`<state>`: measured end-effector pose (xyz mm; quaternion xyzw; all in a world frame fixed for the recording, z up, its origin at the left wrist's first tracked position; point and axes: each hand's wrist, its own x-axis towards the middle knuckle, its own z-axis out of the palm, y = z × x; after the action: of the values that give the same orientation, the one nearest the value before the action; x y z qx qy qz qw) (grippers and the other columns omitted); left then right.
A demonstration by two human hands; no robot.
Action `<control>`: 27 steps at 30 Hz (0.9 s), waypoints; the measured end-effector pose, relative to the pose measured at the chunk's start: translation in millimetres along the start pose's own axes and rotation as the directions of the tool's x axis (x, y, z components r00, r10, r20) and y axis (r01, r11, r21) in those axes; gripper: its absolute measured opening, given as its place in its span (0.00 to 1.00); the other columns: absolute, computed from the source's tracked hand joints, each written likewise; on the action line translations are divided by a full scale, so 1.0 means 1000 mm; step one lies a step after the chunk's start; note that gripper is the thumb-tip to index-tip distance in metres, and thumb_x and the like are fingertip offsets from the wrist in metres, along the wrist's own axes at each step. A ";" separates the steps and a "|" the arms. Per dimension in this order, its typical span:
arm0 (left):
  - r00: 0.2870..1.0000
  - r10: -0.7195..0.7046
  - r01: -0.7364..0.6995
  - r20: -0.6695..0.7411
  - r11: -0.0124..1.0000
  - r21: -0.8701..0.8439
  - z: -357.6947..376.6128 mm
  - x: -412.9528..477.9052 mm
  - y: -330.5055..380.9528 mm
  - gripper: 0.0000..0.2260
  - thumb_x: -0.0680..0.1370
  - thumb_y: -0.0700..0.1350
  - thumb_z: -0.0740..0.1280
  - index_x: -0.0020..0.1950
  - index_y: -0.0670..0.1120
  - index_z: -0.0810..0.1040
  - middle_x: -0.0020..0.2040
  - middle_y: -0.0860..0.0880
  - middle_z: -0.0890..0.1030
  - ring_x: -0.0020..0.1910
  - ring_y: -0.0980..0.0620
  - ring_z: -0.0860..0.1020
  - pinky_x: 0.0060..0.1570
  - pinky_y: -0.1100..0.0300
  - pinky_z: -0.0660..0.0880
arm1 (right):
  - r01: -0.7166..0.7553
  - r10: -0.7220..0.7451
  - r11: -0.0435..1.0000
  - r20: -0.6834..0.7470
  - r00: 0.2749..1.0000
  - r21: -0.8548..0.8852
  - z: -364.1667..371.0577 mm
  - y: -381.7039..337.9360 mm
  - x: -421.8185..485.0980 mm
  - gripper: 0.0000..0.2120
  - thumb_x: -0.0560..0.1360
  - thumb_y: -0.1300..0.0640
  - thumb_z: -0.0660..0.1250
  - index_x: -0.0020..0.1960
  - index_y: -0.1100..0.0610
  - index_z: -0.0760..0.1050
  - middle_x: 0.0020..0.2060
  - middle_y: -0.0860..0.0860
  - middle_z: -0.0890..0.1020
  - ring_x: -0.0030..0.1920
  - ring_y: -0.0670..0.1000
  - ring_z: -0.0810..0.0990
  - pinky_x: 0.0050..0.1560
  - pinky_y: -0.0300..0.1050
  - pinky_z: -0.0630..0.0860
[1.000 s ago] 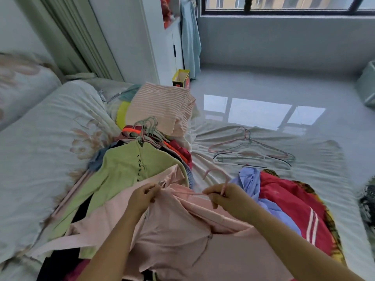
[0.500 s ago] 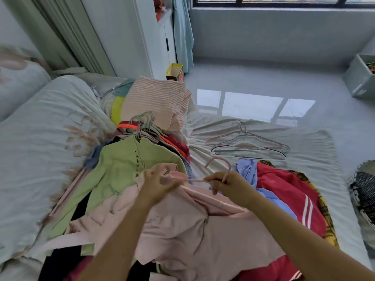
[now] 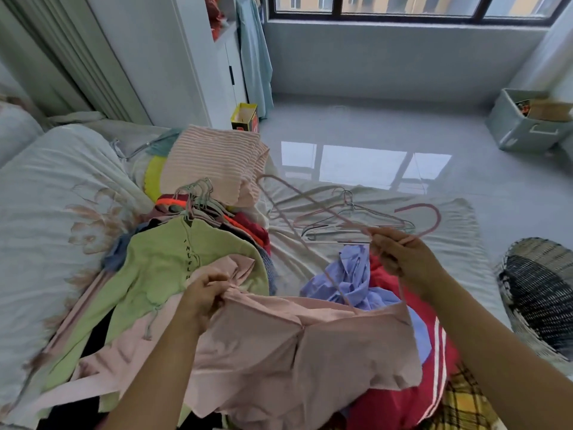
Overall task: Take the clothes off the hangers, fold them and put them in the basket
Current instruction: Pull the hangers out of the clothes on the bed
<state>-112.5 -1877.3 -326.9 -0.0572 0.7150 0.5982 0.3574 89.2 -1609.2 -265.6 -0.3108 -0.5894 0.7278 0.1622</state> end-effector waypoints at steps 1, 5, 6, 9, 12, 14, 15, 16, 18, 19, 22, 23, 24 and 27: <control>0.999 -0.020 0.021 0.035 1.000 -0.013 0.011 -0.007 -0.002 0.11 0.76 0.28 0.61 0.42 0.44 0.74 0.33 0.44 0.78 0.27 0.53 0.73 0.21 0.67 0.68 | 0.029 -0.028 0.998 -0.029 0.999 0.048 -0.006 -0.002 0.002 0.12 0.79 0.67 0.56 0.53 0.57 0.77 0.25 0.48 0.76 0.19 0.41 0.59 0.19 0.30 0.58; 0.969 -0.027 0.037 0.245 0.999 -0.035 0.071 -0.053 -0.011 0.11 0.75 0.27 0.60 0.48 0.41 0.76 0.29 0.45 0.79 0.24 0.55 0.76 0.24 0.67 0.72 | -0.001 0.024 0.974 -0.099 0.995 0.225 -0.022 -0.001 0.007 0.10 0.78 0.64 0.57 0.51 0.58 0.76 0.26 0.47 0.77 0.18 0.41 0.58 0.18 0.30 0.57; 0.953 -0.016 0.027 0.304 0.999 -0.033 0.091 -0.068 -0.014 0.09 0.74 0.28 0.63 0.48 0.40 0.77 0.30 0.46 0.80 0.26 0.54 0.76 0.28 0.65 0.74 | -0.024 0.057 0.961 -0.112 0.992 0.276 -0.024 -0.001 0.006 0.10 0.79 0.65 0.56 0.51 0.58 0.76 0.26 0.47 0.77 0.18 0.41 0.58 0.17 0.29 0.57; 0.908 0.001 -0.034 0.420 0.997 0.071 0.137 -0.102 -0.034 0.09 0.66 0.36 0.72 0.45 0.44 0.80 0.34 0.50 0.78 0.31 0.54 0.76 0.35 0.63 0.74 | -0.059 0.122 0.924 -0.145 0.982 0.377 -0.020 0.002 0.005 0.11 0.80 0.66 0.55 0.48 0.57 0.75 0.24 0.47 0.76 0.17 0.41 0.59 0.17 0.29 0.56; 0.922 -0.061 0.050 0.382 0.998 0.038 0.164 -0.122 -0.044 0.06 0.70 0.34 0.70 0.42 0.44 0.79 0.35 0.47 0.77 0.31 0.53 0.76 0.32 0.63 0.73 | 0.033 0.064 0.920 -0.232 0.971 0.391 -0.027 0.008 -0.001 0.12 0.80 0.67 0.55 0.49 0.57 0.76 0.24 0.48 0.78 0.18 0.42 0.58 0.18 0.30 0.57; 0.902 -0.124 0.141 0.413 0.990 -0.010 0.174 -0.131 -0.043 0.07 0.74 0.29 0.65 0.43 0.41 0.77 0.34 0.46 0.77 0.27 0.57 0.76 0.28 0.65 0.72 | 0.136 0.002 0.904 -0.321 0.947 0.406 -0.040 0.009 -0.005 0.11 0.80 0.66 0.56 0.50 0.56 0.76 0.25 0.47 0.79 0.18 0.42 0.58 0.20 0.30 0.56; 0.882 -0.141 0.165 0.449 0.986 -0.013 0.180 -0.138 -0.039 0.07 0.74 0.29 0.65 0.43 0.40 0.77 0.33 0.47 0.77 0.27 0.57 0.76 0.27 0.66 0.72 | 0.178 -0.020 0.899 -0.370 0.929 0.400 -0.048 0.007 -0.006 0.11 0.80 0.66 0.56 0.50 0.55 0.76 0.25 0.46 0.78 0.18 0.42 0.57 0.20 0.30 0.55; 0.853 -0.158 0.186 0.498 0.982 -0.008 0.187 -0.147 -0.036 0.07 0.74 0.29 0.65 0.43 0.40 0.77 0.33 0.48 0.77 0.27 0.58 0.76 0.27 0.66 0.72 | 0.210 -0.038 0.901 -0.413 0.910 0.380 -0.056 0.005 -0.008 0.11 0.80 0.65 0.56 0.49 0.54 0.76 0.25 0.46 0.78 0.18 0.41 0.57 0.20 0.30 0.55; 0.764 -0.197 0.235 0.614 0.972 0.019 0.201 -0.168 -0.025 0.06 0.71 0.31 0.69 0.43 0.41 0.78 0.33 0.47 0.77 0.29 0.57 0.76 0.29 0.66 0.73 | 0.246 -0.079 0.917 -0.459 0.885 0.315 -0.072 -0.006 -0.012 0.11 0.79 0.65 0.57 0.49 0.53 0.76 0.24 0.45 0.78 0.18 0.41 0.57 0.20 0.30 0.54; 0.716 -0.216 0.259 0.663 0.965 0.035 0.208 -0.178 -0.019 0.06 0.70 0.32 0.71 0.41 0.42 0.78 0.34 0.47 0.76 0.29 0.57 0.76 0.29 0.66 0.73 | 0.261 -0.104 0.923 -0.471 0.876 0.281 -0.080 -0.013 -0.014 0.11 0.79 0.65 0.57 0.49 0.53 0.76 0.24 0.45 0.78 0.18 0.41 0.57 0.20 0.30 0.54; 0.636 -0.186 0.269 0.749 0.963 0.011 0.230 -0.196 0.006 0.07 0.73 0.33 0.68 0.39 0.44 0.80 0.31 0.49 0.78 0.26 0.57 0.76 0.29 0.67 0.73 | 0.360 -0.223 0.921 -0.561 0.797 0.147 -0.110 -0.044 -0.024 0.11 0.79 0.64 0.59 0.49 0.52 0.78 0.26 0.45 0.78 0.20 0.41 0.61 0.20 0.34 0.57; 0.661 -0.148 0.243 0.736 0.970 -0.024 0.237 -0.196 0.016 0.08 0.74 0.32 0.66 0.39 0.43 0.79 0.30 0.49 0.78 0.25 0.57 0.76 0.28 0.67 0.73 | 0.381 -0.266 0.921 -0.573 0.775 0.087 -0.120 -0.056 -0.027 0.11 0.79 0.64 0.59 0.50 0.52 0.78 0.27 0.45 0.78 0.21 0.41 0.62 0.21 0.34 0.59; 0.711 -0.105 0.210 0.696 0.976 -0.066 0.246 -0.192 0.025 0.08 0.75 0.31 0.64 0.40 0.42 0.78 0.28 0.49 0.78 0.24 0.57 0.75 0.26 0.67 0.73 | 0.388 -0.305 0.921 -0.561 0.770 0.032 -0.129 -0.068 -0.030 0.11 0.79 0.64 0.59 0.51 0.52 0.78 0.28 0.45 0.78 0.21 0.41 0.63 0.21 0.33 0.59; 0.820 -0.041 0.204 0.571 0.953 -0.224 0.284 -0.178 0.045 0.10 0.77 0.31 0.61 0.37 0.42 0.72 0.23 0.49 0.73 0.20 0.57 0.72 0.22 0.67 0.69 | 0.371 -0.365 0.924 -0.490 0.792 -0.090 -0.149 -0.088 -0.036 0.11 0.79 0.63 0.59 0.55 0.55 0.78 0.33 0.48 0.78 0.22 0.42 0.64 0.22 0.32 0.60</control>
<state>121.3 -1672.2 -195.4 0.0253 0.4833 0.6573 0.5777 200.3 -1496.1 -188.8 -0.3663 -0.5724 0.5804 0.4486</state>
